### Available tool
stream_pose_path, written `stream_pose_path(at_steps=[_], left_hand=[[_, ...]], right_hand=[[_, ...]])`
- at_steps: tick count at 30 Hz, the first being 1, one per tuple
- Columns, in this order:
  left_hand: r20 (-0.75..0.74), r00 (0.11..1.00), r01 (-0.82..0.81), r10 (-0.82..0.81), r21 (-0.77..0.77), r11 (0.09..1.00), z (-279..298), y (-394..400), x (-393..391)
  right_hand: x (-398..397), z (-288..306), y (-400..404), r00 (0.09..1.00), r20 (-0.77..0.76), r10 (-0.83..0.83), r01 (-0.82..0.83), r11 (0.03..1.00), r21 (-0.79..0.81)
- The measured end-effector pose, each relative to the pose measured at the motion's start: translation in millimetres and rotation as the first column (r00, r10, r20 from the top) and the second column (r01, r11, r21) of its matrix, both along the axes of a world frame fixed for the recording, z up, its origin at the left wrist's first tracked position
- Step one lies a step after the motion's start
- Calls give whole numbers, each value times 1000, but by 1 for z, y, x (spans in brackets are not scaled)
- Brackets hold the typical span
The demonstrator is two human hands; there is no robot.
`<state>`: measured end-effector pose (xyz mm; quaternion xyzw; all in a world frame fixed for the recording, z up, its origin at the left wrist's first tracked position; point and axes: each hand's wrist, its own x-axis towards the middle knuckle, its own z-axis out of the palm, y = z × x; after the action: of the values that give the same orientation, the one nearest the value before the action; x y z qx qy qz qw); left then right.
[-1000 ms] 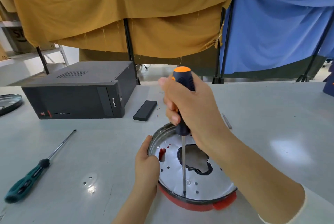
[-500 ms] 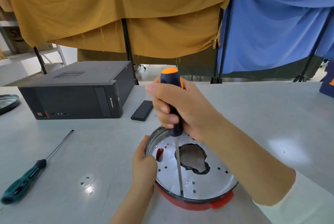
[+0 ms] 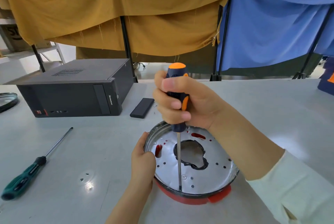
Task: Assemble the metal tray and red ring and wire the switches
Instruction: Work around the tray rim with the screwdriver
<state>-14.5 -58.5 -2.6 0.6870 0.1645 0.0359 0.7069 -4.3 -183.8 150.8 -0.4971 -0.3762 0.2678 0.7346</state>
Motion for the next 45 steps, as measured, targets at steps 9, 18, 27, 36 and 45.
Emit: stream_pose_path(at_steps=[9,18,27,36,45], left_hand=[[11,1000,-12,12,10,1000,-1,0,1],[37,999,-23,24,-15,1000,3,-1,-2],[53,998,-31,35,-70,997,0,-2,1],[40,998,-42,47,-103,994,-2,-2,3],[45,998,-37,41,-91,995,0,-3,3]], right_hand=[[-16,-14,9,659,198,-726,727,682,81],[-5,2,-3,1000,27,10,-9,999,-31],[-16,-11,6,705,195,-682,682,727,78],[-11,3,-2,975,77,-211,212,977,-11],[-16,-3,2,771,242,-589,609,793,-10]])
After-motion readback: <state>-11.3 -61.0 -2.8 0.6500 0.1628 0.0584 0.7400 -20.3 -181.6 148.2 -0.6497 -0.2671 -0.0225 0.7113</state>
